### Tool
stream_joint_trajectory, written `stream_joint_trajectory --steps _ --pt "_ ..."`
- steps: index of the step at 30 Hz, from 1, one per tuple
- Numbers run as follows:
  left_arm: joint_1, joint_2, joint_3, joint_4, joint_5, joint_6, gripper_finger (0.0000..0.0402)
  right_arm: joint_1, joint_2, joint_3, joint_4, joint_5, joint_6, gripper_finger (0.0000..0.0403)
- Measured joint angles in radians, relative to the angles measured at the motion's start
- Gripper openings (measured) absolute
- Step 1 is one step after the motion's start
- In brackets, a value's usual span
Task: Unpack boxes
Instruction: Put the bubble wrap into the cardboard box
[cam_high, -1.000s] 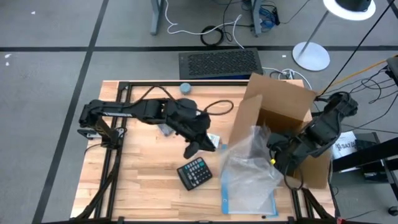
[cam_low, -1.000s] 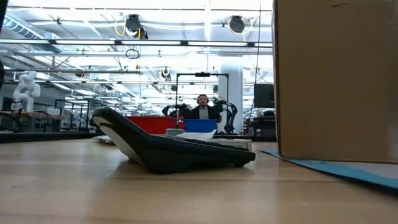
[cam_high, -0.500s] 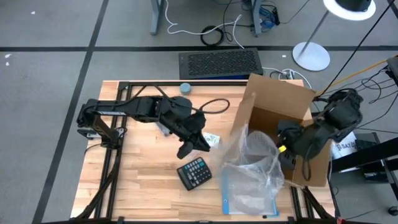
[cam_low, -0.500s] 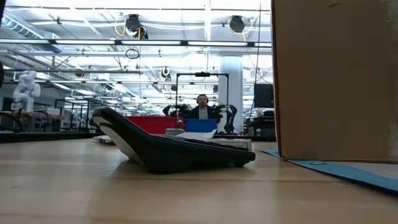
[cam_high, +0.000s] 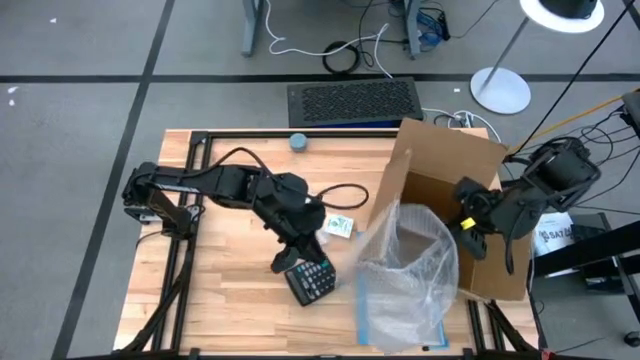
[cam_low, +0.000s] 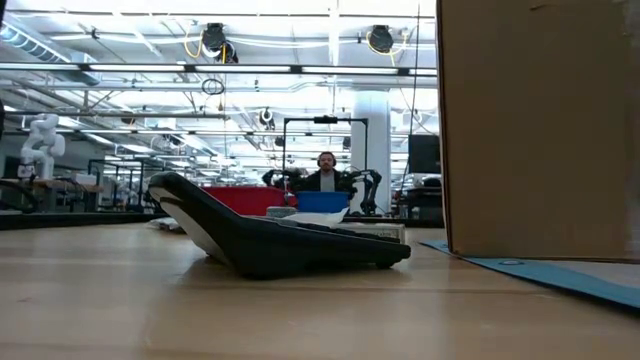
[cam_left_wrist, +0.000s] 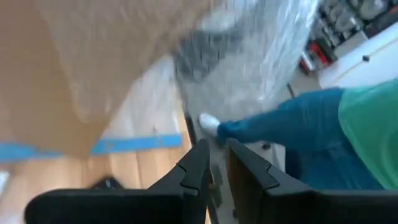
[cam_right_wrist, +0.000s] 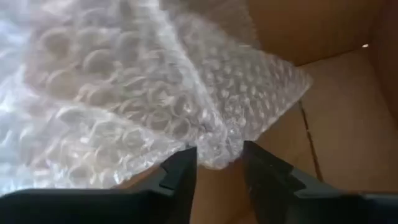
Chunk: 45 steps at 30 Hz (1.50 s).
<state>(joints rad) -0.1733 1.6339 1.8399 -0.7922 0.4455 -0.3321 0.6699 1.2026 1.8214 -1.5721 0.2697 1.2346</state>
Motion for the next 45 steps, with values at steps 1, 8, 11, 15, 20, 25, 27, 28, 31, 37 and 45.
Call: stream_joint_trajectory --steps 1,8,11,15,20,25,27,28,31,37,45 --pt "0.000 0.002 0.000 0.009 -0.038 0.007 0.0057 -0.003 -0.003 -0.004 0.000 0.000 0.000 0.0109" --pt "-0.096 0.018 0.000 -0.066 -0.395 0.287 0.0059 -0.003 -0.024 -0.005 0.001 0.045 0.020 0.0085" --pt "-0.122 0.031 0.000 -0.111 -0.474 0.289 0.0075 -0.004 -0.033 -0.005 0.001 0.066 0.035 0.0085" --pt "-0.140 0.032 -0.001 -0.100 -0.578 0.281 0.0126 -0.003 -0.038 -0.005 0.001 0.073 0.045 0.0084" --pt "-0.156 0.032 -0.001 -0.096 -0.668 0.209 0.0221 -0.004 -0.037 -0.005 0.001 0.071 0.046 0.0084" --pt "-0.192 0.056 -0.001 -0.027 -0.749 0.235 0.0303 -0.004 -0.038 -0.005 0.001 0.071 0.071 0.0084" --pt "-0.209 0.071 -0.001 0.019 -0.746 0.266 0.0315 -0.003 -0.038 -0.005 0.001 0.072 0.082 0.0084" --pt "-0.211 0.080 -0.001 0.034 -0.755 0.275 0.0317 -0.004 -0.038 -0.005 0.001 0.072 0.082 0.0084" --pt "-0.209 0.087 -0.001 0.072 -0.821 0.310 0.0314 -0.004 -0.038 -0.005 0.001 0.073 0.096 0.0084" --pt "-0.210 0.062 0.000 0.176 -0.950 0.360 0.0249 -0.003 -0.037 -0.005 0.001 0.072 0.116 0.0084" --pt "-0.209 0.023 0.102 0.253 -0.920 0.479 0.0014 -0.003 -0.036 -0.005 0.001 0.073 0.122 0.0084"
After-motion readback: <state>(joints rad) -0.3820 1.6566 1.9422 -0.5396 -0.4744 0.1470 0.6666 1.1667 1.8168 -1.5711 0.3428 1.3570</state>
